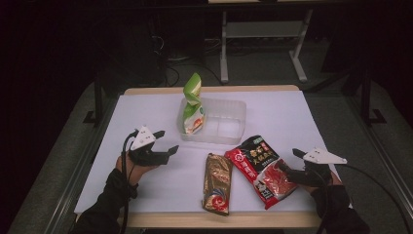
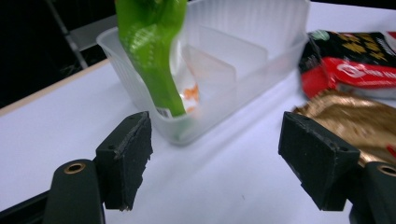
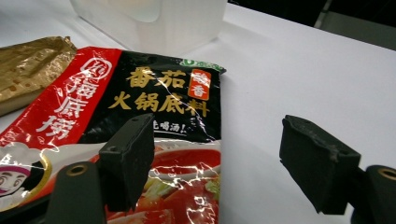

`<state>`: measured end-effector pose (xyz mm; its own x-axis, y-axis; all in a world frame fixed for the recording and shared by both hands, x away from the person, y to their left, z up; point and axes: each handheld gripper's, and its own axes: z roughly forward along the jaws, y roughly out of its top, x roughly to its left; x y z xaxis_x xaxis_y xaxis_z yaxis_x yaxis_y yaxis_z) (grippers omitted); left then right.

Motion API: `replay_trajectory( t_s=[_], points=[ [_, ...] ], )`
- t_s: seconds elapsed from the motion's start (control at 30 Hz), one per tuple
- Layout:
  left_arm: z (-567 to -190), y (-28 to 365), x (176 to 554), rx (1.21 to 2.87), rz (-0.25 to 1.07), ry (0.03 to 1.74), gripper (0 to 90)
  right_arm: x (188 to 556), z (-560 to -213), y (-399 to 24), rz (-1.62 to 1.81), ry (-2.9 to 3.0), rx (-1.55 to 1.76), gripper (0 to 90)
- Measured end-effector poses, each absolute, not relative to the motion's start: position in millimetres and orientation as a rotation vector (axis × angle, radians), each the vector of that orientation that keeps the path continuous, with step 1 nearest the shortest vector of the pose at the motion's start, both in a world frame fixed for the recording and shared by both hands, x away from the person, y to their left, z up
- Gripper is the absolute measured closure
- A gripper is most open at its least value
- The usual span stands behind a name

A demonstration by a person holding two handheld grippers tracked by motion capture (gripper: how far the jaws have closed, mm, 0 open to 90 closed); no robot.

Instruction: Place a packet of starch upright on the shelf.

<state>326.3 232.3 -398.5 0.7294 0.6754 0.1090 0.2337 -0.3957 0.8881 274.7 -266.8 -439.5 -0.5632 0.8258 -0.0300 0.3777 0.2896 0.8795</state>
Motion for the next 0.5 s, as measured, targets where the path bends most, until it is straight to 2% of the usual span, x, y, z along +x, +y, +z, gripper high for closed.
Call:
replay_trajectory(
  t_s=[0.17, 0.23, 0.3, 0.33, 0.37, 0.4, 0.5],
  points=[
    [-402.2, 241.2, 313.0, 1.957, 0.517, 0.702, 24.4, 274.6, -440.0, -263.6, 1.208, 2.085, 1.068, 20.2],
    [-403.6, 241.3, 311.1, 1.965, 0.503, 0.696, 19.9, 274.4, -439.8, -263.5, 1.21, 2.082, 1.072, 19.6],
    [-406.4, 240.5, 307.5, 1.992, 0.504, 0.692, 19.2, 274.4, -439.6, -263.0, 1.208, 2.086, 1.071, 17.2],
    [-409.5, 240.7, 305.5, 1.996, 0.473, 0.7, 15.7, 274.7, -439.9, -261.4, 1.204, 2.097, 1.067, 16.7],
    [-411.2, 240.0, 304.7, 1.991, 0.473, 0.714, 13.4, 275.1, -440.0, -260.9, 1.203, 2.101, 1.063, 16.7],
    [-412.5, 239.2, 304.7, 2.004, 0.456, 0.71, 16.0, 275.3, -439.8, -260.1, 1.198, 2.102, 1.065, 16.7],
    [-415.9, 235.0, 303.7, 2.041, 0.443, 0.718, 14.8, 276.3, -440.0, -258.2, 1.187, 2.105, 1.067, 19.9]
  ],
)
